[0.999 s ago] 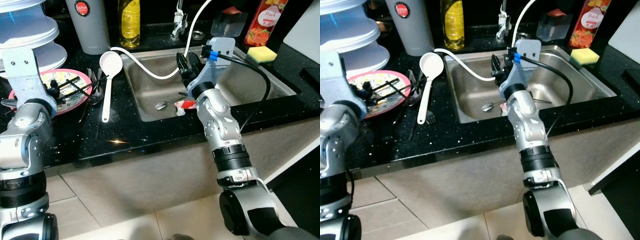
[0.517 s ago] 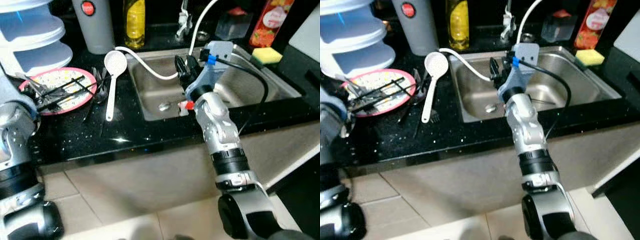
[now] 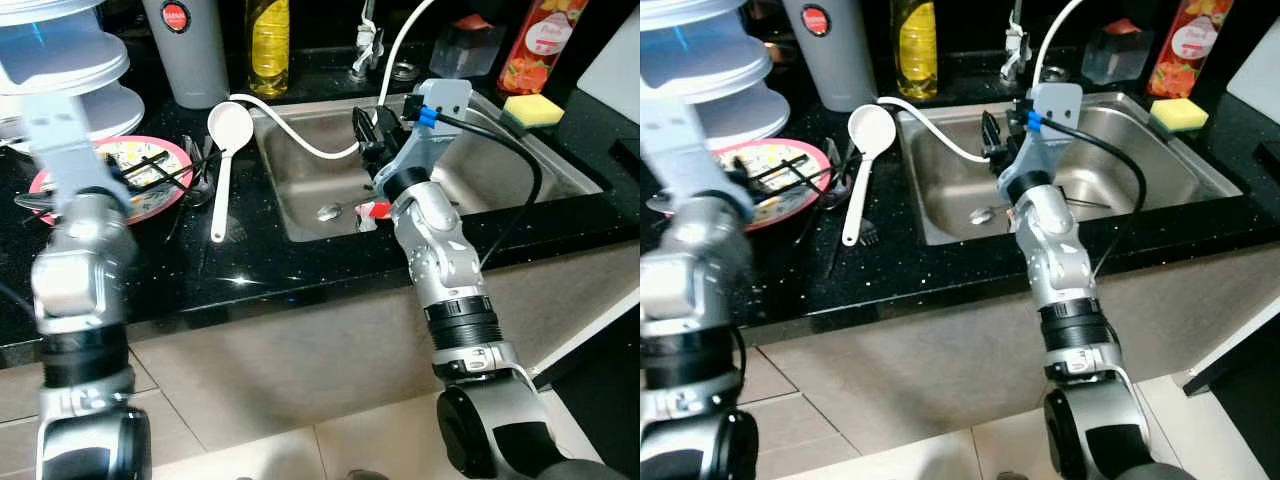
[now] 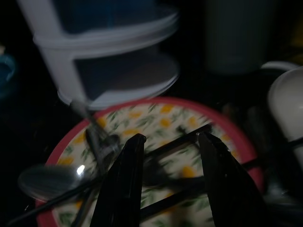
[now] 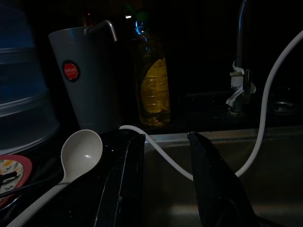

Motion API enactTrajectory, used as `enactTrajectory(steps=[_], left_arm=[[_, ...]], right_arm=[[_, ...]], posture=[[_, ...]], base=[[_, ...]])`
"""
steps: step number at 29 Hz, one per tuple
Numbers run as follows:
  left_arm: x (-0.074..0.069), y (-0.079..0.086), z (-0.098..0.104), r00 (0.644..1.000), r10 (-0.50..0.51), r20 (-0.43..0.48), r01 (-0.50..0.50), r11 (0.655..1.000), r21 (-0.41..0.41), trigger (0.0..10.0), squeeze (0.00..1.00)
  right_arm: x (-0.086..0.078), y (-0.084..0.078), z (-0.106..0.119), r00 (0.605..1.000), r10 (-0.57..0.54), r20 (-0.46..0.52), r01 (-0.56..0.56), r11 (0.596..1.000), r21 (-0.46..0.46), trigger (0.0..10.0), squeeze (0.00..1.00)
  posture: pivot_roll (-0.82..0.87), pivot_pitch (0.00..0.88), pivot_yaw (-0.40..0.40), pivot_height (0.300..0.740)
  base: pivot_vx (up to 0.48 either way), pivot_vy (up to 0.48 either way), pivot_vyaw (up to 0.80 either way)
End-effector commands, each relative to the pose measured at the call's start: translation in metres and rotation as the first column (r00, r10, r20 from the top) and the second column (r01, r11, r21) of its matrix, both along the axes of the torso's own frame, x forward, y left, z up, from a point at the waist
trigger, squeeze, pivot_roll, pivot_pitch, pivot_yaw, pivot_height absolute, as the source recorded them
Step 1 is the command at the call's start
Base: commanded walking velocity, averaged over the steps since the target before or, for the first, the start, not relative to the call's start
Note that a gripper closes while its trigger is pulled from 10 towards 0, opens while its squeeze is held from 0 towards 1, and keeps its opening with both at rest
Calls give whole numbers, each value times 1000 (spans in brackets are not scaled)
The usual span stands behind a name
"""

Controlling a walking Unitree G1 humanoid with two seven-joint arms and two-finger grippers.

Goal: Kitchen organization

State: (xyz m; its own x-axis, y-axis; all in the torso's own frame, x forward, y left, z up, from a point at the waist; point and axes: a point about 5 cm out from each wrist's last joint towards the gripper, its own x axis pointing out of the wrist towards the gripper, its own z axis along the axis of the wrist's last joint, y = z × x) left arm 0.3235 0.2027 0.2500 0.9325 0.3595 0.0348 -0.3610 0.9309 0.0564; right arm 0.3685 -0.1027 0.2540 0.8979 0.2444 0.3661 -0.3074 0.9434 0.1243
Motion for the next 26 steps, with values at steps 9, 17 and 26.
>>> enactTrajectory(steps=[9, 17, 26], left_arm=[[-5, -31, -1, 979, -205, 13, 203, 975, 94, 10000, 0], [-9, -43, -9, 963, -269, -17, 269, 960, 82, 10000, 0], [-19, -39, -20, 944, -309, -112, 324, 934, 154, 10000, 0]], right_arm=[[-1, -5, 5, 1000, -5, 10, 5, 1000, -10, 10000, 0], [-2, -8, 5, 1000, -14, 10, 14, 1000, -6, 10000, 0], [-2, -7, 4, 1000, -10, 7, 10, 1000, -8, 10000, 0]], posture=[[-3, 0, 0, 740], [-5, 0, 5, 740], [5, 0, 5, 740]], base=[[0, 0, 0], [0, 0, 0], [0, 0, 0]])
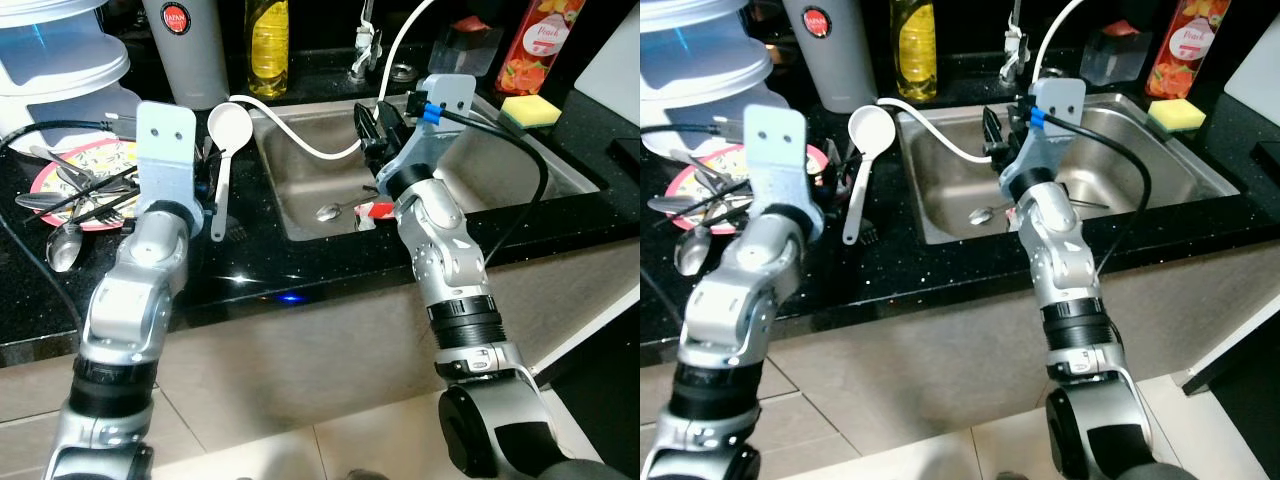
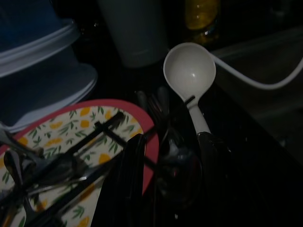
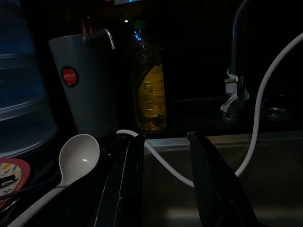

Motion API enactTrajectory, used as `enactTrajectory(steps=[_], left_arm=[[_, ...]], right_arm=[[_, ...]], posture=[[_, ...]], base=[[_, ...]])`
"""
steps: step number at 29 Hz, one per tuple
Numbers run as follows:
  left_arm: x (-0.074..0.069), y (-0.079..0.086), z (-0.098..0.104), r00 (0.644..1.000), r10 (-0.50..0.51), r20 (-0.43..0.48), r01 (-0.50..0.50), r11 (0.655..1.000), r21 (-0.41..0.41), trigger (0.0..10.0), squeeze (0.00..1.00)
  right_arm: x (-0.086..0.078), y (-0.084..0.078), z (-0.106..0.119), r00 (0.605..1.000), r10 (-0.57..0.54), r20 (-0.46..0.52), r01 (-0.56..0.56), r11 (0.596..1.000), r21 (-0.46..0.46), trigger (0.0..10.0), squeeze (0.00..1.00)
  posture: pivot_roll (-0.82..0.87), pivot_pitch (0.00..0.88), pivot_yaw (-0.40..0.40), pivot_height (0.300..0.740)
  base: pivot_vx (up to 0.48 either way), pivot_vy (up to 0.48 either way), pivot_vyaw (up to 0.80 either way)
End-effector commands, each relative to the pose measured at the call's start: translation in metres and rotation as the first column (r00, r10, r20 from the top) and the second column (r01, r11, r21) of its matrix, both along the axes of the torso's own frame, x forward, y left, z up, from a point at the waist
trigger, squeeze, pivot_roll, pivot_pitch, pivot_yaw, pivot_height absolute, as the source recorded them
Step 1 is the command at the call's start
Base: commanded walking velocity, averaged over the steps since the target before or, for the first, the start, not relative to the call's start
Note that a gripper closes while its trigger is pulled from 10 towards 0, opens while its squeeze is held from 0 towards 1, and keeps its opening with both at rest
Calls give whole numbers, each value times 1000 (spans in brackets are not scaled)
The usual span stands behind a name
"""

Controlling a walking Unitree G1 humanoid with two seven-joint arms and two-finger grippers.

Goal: Kitchen organization

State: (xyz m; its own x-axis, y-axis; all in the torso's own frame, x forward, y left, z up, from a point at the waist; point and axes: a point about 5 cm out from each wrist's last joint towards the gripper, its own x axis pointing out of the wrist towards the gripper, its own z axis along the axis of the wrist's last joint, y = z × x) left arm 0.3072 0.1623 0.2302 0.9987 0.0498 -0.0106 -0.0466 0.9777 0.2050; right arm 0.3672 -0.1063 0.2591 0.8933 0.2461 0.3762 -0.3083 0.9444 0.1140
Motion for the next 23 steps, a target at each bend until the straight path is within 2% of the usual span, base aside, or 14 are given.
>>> enactTrajectory(steps=[1, 2, 6, 9, 14, 17, 20, 23], left_arm=[[-7, 1, -1, 999, -30, -12, 30, 998, 63, 10000, 0], [-14, 3, -3, 999, -42, -25, 44, 995, 93, 10000, 0], [-17, 3, -6, 999, -37, -36, 41, 995, 94, 10000, 0], [-28, 1, -16, 998, -30, -64, 36, 996, 85, 10000, 0], [-29, 14, -15, 997, -7, -78, 15, 994, 107, 10000, 0], [-29, 18, -10, 996, -27, -81, 34, 996, 87, 10000, 0], [-25, 17, -17, 991, -38, -131, 50, 995, 89, 10000, 0], [-23, 12, -18, 989, -52, -140, 62, 996, 69, 10000, 0]], right_arm=[[-1, -3, -1, 1000, -8, -7, 8, 1000, -1, 10000, 0], [-1, -2, -2, 1000, -6, -10, 6, 1000, 0, 10000, 0], [-1, -2, -3, 1000, -5, -12, 5, 1000, 0, 10000, 0], [-1, -1, -4, 1000, -4, -15, 4, 1000, 1, 10000, 0], [-1, -2, -5, 1000, -3, -21, 3, 1000, -3, 10000, 0], [-1, -2, -5, 1000, -4, -19, 4, 1000, -4, 10000, 0], [-1, -3, -5, 1000, -9, -20, 9, 1000, -4, 10000, 0], [-2, -3, -6, 1000, -10, -21, 10, 1000, -5, 10000, 0]], posture=[[9, 0, 6, 740], [14, 0, 6, 740], [14, 0, 6, 740], [18, 0, 9, 740], [8, 0, 4, 740], [2, 0, 7, 740], [3, 0, 8, 740], [-5, 0, 13, 740]], base=[[0, 0, 0], [0, 0, 0], [0, 0, 0], [0, 0, 0], [0, 0, 0], [0, 0, 0], [0, 0, 0], [0, 0, 0]])
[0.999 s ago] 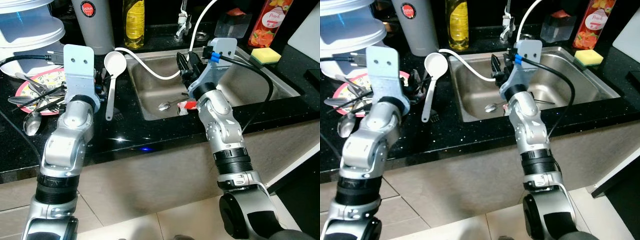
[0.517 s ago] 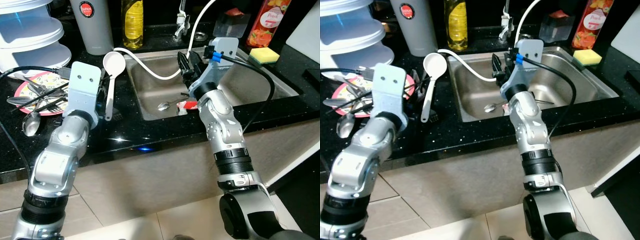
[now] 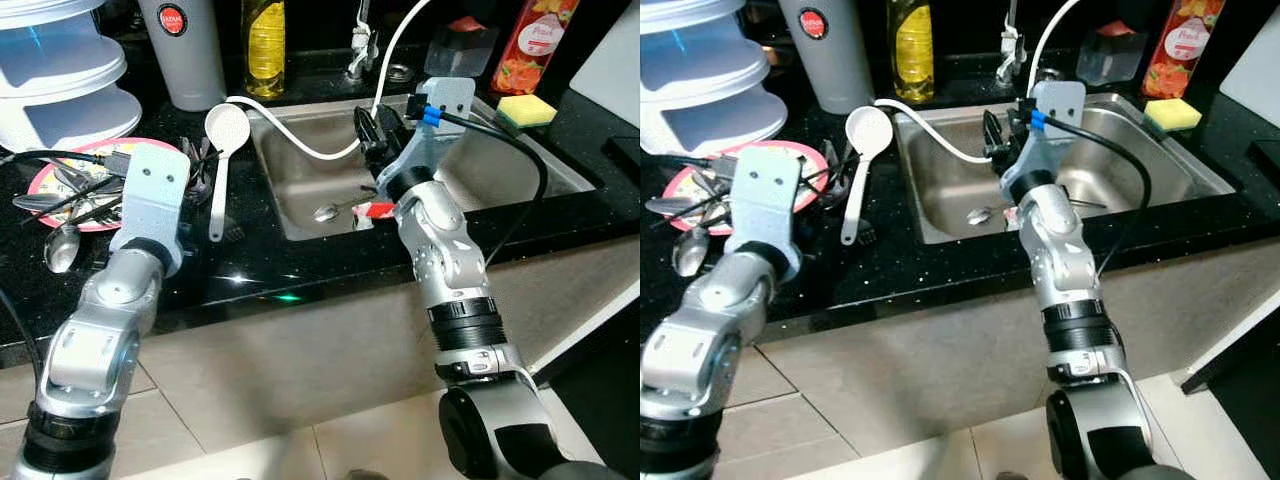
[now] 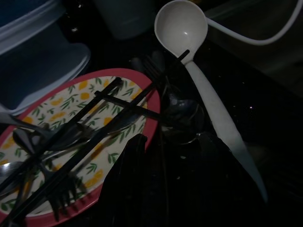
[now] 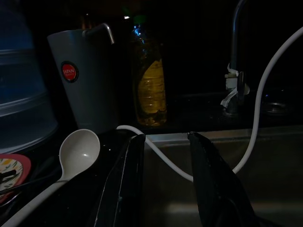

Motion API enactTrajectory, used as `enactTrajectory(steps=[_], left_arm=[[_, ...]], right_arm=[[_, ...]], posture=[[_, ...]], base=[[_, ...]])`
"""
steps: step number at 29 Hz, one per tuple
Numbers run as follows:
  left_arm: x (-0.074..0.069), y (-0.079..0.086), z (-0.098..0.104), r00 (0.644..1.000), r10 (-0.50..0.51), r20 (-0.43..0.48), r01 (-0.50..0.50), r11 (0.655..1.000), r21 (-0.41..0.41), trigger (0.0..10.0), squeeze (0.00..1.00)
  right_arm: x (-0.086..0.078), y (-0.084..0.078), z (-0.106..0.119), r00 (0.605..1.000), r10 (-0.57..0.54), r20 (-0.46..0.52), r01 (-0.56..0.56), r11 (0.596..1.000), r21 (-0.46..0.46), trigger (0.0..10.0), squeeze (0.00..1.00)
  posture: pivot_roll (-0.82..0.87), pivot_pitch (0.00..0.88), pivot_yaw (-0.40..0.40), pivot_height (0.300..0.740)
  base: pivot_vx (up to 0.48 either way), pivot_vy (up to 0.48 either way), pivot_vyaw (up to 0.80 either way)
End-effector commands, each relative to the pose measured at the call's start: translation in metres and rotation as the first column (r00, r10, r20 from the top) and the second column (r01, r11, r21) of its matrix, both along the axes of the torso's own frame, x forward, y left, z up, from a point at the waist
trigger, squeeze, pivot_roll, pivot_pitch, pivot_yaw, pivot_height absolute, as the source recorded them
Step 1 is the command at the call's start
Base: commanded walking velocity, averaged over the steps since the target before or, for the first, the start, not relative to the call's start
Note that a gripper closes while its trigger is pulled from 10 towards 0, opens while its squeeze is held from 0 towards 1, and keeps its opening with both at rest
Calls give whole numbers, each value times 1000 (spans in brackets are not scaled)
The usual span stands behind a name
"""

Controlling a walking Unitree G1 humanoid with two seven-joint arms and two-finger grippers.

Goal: Kitchen organization

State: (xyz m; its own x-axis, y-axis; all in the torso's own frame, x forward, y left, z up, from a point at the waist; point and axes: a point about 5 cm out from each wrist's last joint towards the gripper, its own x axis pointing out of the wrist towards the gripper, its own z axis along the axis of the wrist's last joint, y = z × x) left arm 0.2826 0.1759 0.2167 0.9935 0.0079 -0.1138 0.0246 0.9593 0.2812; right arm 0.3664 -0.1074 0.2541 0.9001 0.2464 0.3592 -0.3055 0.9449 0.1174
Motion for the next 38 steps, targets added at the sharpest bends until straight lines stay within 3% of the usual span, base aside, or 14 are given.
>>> enactTrajectory(steps=[1, 7, 8, 9, 19, 22, 26, 27, 28, 29, 32, 33, 34, 38], left_arm=[[2, -4, -6, 999, -17, -39, 17, 1000, -23, 10000, 0], [22, -19, 6, 999, -23, 31, 25, 999, -32, 10000, 0], [26, -21, 10, 999, -20, 46, 22, 999, -32, 10000, 396], [30, -21, 11, 998, -17, 52, 19, 999, -36, 10000, 1000], [45, -11, 14, 994, 101, 43, -95, 987, -129, 10000, 1000], [54, 1, 12, 983, 180, 18, -175, 970, -167, 10000, 1000], [60, 33, 11, 958, 285, -16, -281, 932, -230, 10000, 1000], [60, 39, 10, 953, 301, -24, -298, 925, -235, 10000, 278], [60, 39, 10, 953, 301, -24, -298, 925, -235, 10000, 278], [60, 45, 10, 955, 294, -34, -293, 926, -239, 10000, 0], [62, 52, 9, 971, 227, -76, -239, 911, -336, 10000, 0], [62, 62, 12, 976, 208, -59, -216, 957, -195, 10000, 0], [62, 62, 12, 976, 208, -59, -216, 957, -195, 10000, 0], [62, 85, 23, 981, 188, -46, -189, 982, -29, 10000, 0]], right_arm=[[-1, -2, -1, 1000, -11, -2, 11, 1000, -3, 10000, 0], [-1, -4, -2, 1000, -16, -6, 15, 1000, -10, 10000, 0], [-1, -3, -1, 1000, -14, -3, 14, 1000, -10, 10000, 0], [0, -3, 0, 1000, -13, -1, 13, 1000, -10, 10000, 0], [0, -3, 0, 1000, -9, -2, 9, 1000, -14, 10000, 0], [0, -1, 0, 1000, -4, 1, 4, 1000, -15, 10000, 0], [0, -1, 1, 1000, -3, 3, 4, 1000, -16, 10000, 0], [0, -1, 1, 1000, -4, 3, 4, 1000, -17, 10000, 0], [0, -1, 1, 1000, -4, 3, 4, 1000, -17, 10000, 0], [0, -1, 1, 1000, -4, 3, 4, 1000, -17, 10000, 0], [0, -1, 1, 1000, -4, 2, 4, 1000, -16, 10000, 0], [0, 0, 1, 1000, -2, 3, 2, 1000, -15, 10000, 0], [0, 0, 1, 1000, -2, 3, 2, 1000, -15, 10000, 0], [-1, 1, 1, 1000, -2, 5, 2, 1000, -10, 10000, 0]], posture=[[-9, 0, 13, 740], [-15, 0, 8, 740], [-19, 0, 8, 740], [-20, 0, 5, 740], [-24, 0, -1, 740], [-30, 0, 1, 740], [-30, 0, 1, 740], [-29, 0, 1, 740], [-29, 0, 1, 740], [-28, 0, 0, 740], [-26, 0, 0, 740], [-28, 0, 2, 740], [-28, 0, 2, 740], [-18, 0, 11, 740]], base=[[0, 0, 0], [0, 0, 0], [0, 0, 0], [0, 0, 0], [0, 0, 0], [0, 0, 0], [0, 0, 0], [0, 0, 0], [0, 0, 0], [0, 0, 0], [0, 0, 0], [0, 0, 0], [0, 0, 0], [0, 0, 0]])
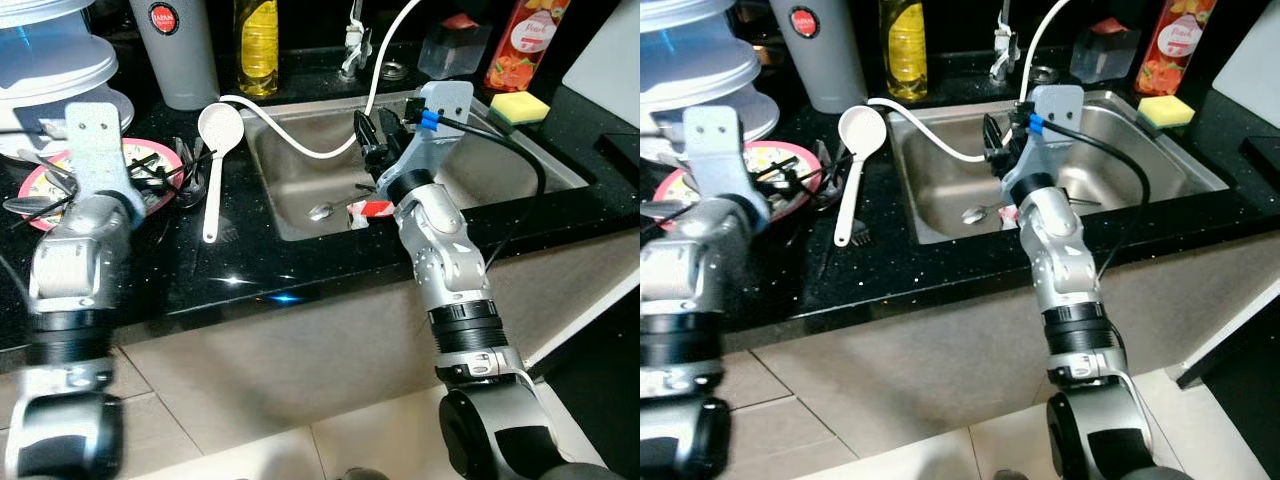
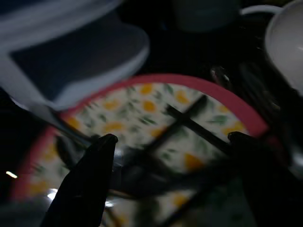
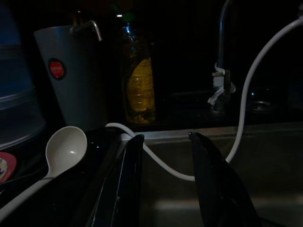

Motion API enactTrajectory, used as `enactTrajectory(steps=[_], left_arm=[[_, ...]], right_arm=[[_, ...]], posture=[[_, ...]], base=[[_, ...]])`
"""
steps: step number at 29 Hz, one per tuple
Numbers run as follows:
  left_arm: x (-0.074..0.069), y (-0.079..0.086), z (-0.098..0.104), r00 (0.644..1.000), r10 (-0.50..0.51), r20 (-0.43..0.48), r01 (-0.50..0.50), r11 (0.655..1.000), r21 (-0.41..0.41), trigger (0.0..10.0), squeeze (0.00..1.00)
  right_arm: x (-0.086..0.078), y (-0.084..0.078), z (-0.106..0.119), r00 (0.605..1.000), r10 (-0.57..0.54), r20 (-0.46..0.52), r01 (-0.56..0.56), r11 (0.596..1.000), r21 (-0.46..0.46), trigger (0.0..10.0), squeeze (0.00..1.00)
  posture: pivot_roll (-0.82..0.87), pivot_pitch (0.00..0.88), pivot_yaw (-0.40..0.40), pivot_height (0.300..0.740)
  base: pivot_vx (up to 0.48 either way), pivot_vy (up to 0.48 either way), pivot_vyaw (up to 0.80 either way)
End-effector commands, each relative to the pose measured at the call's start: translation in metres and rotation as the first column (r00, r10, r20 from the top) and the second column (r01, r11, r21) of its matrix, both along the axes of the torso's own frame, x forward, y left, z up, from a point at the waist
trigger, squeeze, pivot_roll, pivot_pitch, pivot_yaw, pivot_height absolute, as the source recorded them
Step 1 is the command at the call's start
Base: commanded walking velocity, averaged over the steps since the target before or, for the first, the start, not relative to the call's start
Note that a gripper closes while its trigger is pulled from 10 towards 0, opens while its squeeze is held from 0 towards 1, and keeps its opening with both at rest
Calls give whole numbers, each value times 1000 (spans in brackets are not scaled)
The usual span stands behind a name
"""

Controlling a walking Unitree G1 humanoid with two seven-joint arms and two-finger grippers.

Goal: Kitchen organization

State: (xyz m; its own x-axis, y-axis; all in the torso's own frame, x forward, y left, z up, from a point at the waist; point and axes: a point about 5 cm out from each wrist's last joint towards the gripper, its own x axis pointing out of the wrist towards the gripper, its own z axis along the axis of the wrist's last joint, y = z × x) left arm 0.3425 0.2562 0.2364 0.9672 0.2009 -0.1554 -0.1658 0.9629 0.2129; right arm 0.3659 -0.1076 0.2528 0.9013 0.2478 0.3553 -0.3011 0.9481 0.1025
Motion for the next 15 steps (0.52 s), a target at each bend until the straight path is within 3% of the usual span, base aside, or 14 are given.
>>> enactTrajectory(steps=[1, 2, 6, 7, 8, 9, 11, 12, 13, 15], left_arm=[[1, 11, 7, 999, -25, -20, 26, 997, 66, 10000, 0], [1, 11, 7, 999, -25, -20, 26, 997, 66, 10000, 0], [-3, 32, 8, 993, -54, -101, 75, 974, 214, 10000, 0], [-3, 32, 8, 993, -54, -101, 75, 974, 214, 10000, 0], [-4, 31, 6, 989, -82, -126, 109, 967, 231, 8510, 0], [-5, 31, 4, 984, -103, -145, 136, 960, 244, 8431, 0], [-5, 30, 3, 979, -122, -163, 162, 953, 258, 8549, 0], [-7, 28, 3, 969, -168, -182, 213, 942, 261, 10000, 0], [-7, 28, 3, 969, -168, -182, 213, 942, 261, 10000, 0], [-12, 19, 6, 933, -299, -199, 342, 911, 233, 10000, 0]], right_arm=[[0, 1, 2, 1000, 2, 5, -2, 1000, 7, 10000, 0], [0, 1, 2, 1000, 2, 5, -2, 1000, 7, 10000, 0], [-1, 0, 0, 1000, -7, 1, 7, 1000, 16, 10000, 0], [-1, 0, 0, 1000, -7, 1, 7, 1000, 16, 10000, 0], [-2, -1, -1, 1000, -10, -1, 10, 1000, 16, 10000, 0], [-2, -1, -1, 1000, -13, -3, 13, 1000, 16, 10000, 0], [-2, -2, -2, 1000, -15, -4, 15, 1000, 16, 10000, 0], [-3, -3, -2, 1000, -19, -5, 19, 1000, 16, 10000, 0], [-3, -3, -2, 1000, -19, -5, 19, 1000, 16, 10000, 0], [-3, -4, -2, 1000, -24, -5, 25, 1000, 16, 10000, 0]], posture=[[-18, 0, 11, 740], [-18, 0, 11, 740], [-17, 0, 24, 740], [-17, 0, 24, 740], [-16, 0, 26, 740], [-17, 0, 27, 740], [-17, 0, 29, 740], [-18, 0, 31, 740], [-18, 0, 31, 740], [-18, 0, 32, 740]], base=[[0, 0, 0], [0, 0, 0], [0, 0, 0], [0, 0, 0], [0, 0, 0], [0, 0, 0], [0, 0, 0], [0, 0, 0], [0, 0, 0], [0, 0, 0]])
